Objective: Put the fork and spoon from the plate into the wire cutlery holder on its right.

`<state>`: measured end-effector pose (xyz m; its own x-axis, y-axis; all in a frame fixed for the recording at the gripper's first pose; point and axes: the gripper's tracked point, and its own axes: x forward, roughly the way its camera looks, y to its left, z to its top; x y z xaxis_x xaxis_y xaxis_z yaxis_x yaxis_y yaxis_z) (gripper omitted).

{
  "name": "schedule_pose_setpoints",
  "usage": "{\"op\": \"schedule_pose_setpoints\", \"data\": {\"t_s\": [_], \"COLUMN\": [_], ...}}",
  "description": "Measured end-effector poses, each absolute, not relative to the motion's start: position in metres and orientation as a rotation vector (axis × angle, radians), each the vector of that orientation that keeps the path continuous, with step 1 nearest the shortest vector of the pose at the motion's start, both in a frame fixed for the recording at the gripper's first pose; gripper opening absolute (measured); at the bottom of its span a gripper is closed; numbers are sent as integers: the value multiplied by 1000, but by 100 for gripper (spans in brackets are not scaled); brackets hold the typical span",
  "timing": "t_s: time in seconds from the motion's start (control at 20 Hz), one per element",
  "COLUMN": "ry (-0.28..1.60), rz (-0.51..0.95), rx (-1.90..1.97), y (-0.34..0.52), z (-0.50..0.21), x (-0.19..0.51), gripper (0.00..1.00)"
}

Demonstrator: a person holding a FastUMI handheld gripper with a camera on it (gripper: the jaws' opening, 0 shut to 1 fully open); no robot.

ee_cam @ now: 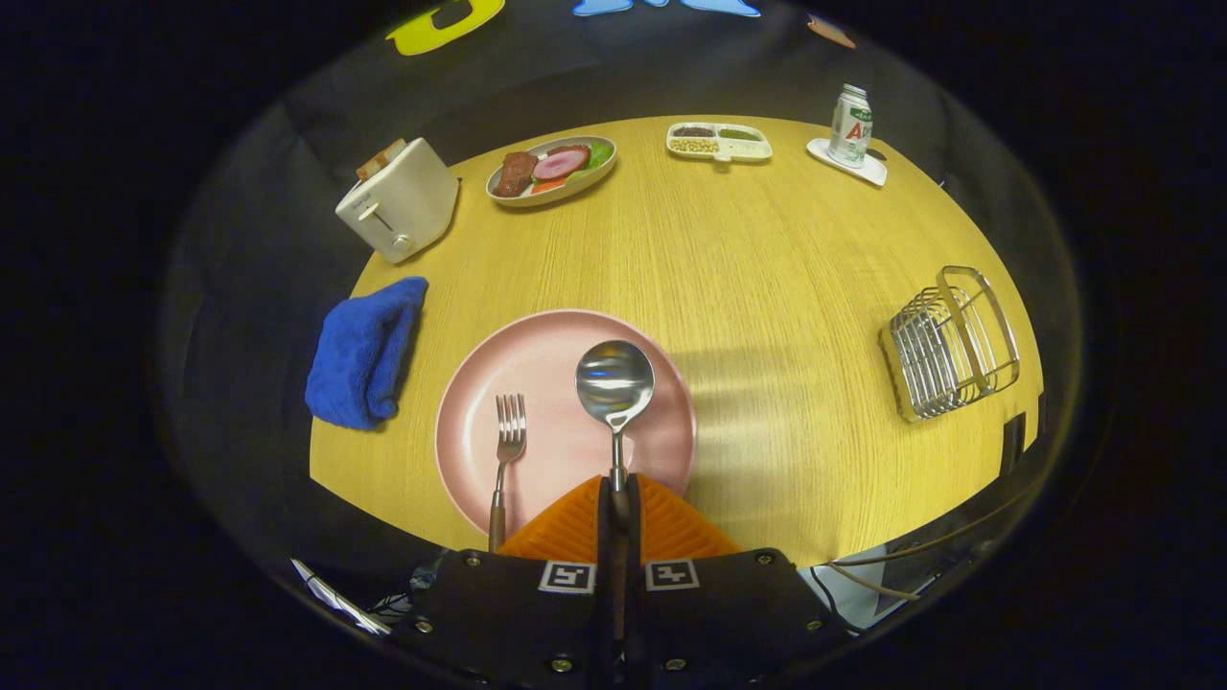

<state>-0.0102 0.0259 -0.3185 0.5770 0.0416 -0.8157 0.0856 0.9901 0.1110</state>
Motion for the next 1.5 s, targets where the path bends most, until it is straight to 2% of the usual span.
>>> {"op": "schedule_pose_setpoints", "data": {"t_s": [0.5,0.75,1.15,1.5], "ry": [801,805,949,932], "rz": [-235,-317,-321,-309], "rx": [184,179,218,267], "y": [-115,-178,-205,-208], "z": [-249,-241,-259,-249], "x": [-4,-18,-35,-25], "gripper": [5,5,5,10]}}
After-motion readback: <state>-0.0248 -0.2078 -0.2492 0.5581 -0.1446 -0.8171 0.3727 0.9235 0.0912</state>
